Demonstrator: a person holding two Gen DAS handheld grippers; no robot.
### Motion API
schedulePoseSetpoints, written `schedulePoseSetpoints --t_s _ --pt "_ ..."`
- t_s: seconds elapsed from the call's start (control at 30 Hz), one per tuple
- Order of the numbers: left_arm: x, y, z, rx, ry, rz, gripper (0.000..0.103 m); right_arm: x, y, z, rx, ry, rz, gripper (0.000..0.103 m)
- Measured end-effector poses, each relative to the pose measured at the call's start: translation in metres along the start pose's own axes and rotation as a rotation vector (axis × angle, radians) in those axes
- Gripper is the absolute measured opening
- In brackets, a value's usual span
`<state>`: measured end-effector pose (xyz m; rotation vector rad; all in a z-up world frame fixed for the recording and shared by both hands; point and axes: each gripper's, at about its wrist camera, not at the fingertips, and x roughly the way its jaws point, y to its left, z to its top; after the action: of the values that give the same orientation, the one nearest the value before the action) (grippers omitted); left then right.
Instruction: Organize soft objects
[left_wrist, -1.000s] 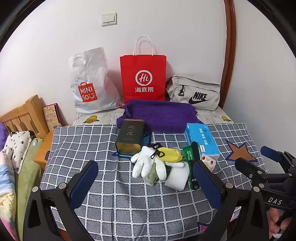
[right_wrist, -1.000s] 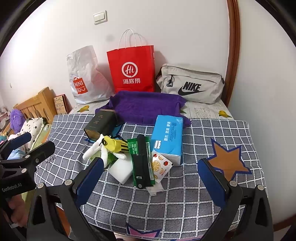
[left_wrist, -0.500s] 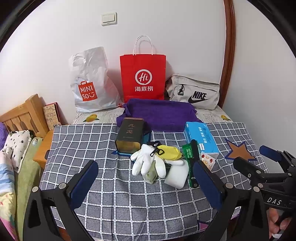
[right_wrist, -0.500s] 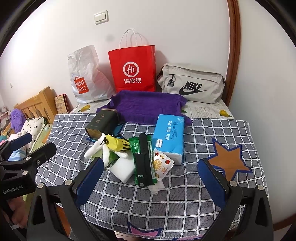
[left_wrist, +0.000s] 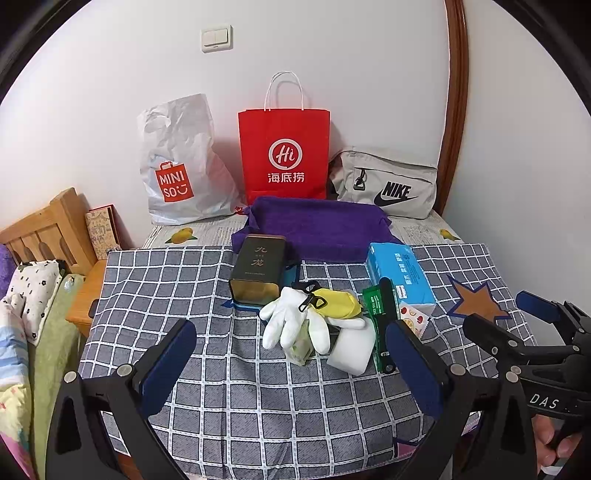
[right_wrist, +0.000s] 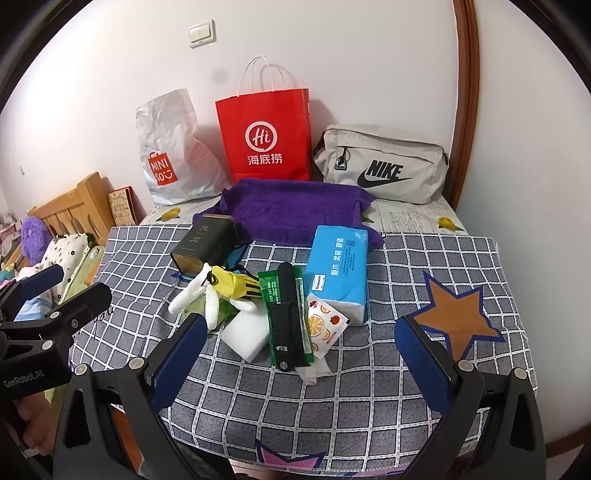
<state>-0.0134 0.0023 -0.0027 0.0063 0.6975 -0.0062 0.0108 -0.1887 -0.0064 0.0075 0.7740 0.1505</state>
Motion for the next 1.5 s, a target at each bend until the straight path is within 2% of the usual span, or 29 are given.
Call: schedulePoseSetpoints --t_s 1.13,1.5 --pt "-0.002 0.001 0.005 -0.007 -0.007 -0.016 0.103 -0.001 0.002 0.000 -0.007 0.003 -0.006 0.101" --pt "0.022 0.008 -0.002 -0.009 0.035 -0.028 0.103 0.021 -0.006 -0.003 0.009 0.050 0.006 0.101"
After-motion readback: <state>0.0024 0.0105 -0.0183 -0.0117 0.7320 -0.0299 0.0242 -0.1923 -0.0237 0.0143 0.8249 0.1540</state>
